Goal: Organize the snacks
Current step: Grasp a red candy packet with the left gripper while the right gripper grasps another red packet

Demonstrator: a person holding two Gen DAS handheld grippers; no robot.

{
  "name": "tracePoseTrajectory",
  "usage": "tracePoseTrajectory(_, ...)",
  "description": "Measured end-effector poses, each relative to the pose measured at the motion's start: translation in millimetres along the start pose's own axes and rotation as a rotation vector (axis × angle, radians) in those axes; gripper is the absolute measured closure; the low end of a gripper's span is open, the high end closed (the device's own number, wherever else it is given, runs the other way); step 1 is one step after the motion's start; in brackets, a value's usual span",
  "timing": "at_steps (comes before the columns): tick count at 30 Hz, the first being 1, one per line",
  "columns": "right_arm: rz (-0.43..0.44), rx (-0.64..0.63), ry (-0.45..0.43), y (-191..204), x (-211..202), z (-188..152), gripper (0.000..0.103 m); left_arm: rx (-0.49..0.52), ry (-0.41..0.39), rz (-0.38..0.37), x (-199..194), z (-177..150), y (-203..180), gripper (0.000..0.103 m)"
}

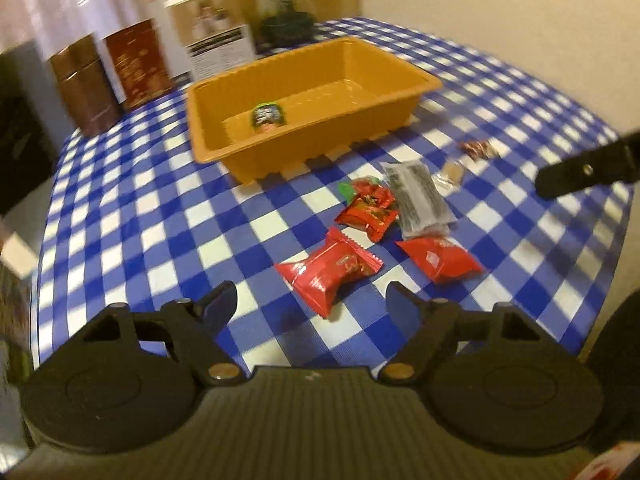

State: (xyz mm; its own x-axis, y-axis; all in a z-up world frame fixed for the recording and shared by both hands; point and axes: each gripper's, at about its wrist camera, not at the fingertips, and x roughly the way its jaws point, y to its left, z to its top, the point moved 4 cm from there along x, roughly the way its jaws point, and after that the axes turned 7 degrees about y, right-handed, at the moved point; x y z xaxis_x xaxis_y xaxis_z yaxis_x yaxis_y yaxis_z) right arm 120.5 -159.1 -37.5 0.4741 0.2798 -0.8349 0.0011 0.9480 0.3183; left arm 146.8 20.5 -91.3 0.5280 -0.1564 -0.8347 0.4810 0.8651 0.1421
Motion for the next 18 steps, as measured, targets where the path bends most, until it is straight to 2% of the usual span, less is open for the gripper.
tracePoseTrajectory(5, 0.020, -0.019, 0.035, 16, 17, 0, 0.045, 0.144, 0.019, -0.042, 16, 9, -3, 0.027)
tracePoseTrajectory(11, 0.025, -0.038, 0.074, 26, 35, 2, 0.045, 0.247, 0.018, -0.081, 34, 20, -5, 0.034)
tracePoseTrajectory(13, 0.023, -0.044, 0.086, 28, 41, 3, 0.045, 0.268, 0.037, -0.091, 41, 23, -6, 0.039)
tracePoseTrajectory(15, 0.025, -0.047, 0.104, 29, 48, 3, 0.045, 0.271, 0.052, -0.094, 47, 25, -5, 0.052)
tracePoseTrajectory(18, 0.027, -0.054, 0.120, 31, 55, 5, 0.045, 0.252, 0.071, -0.096, 52, 25, -1, 0.063)
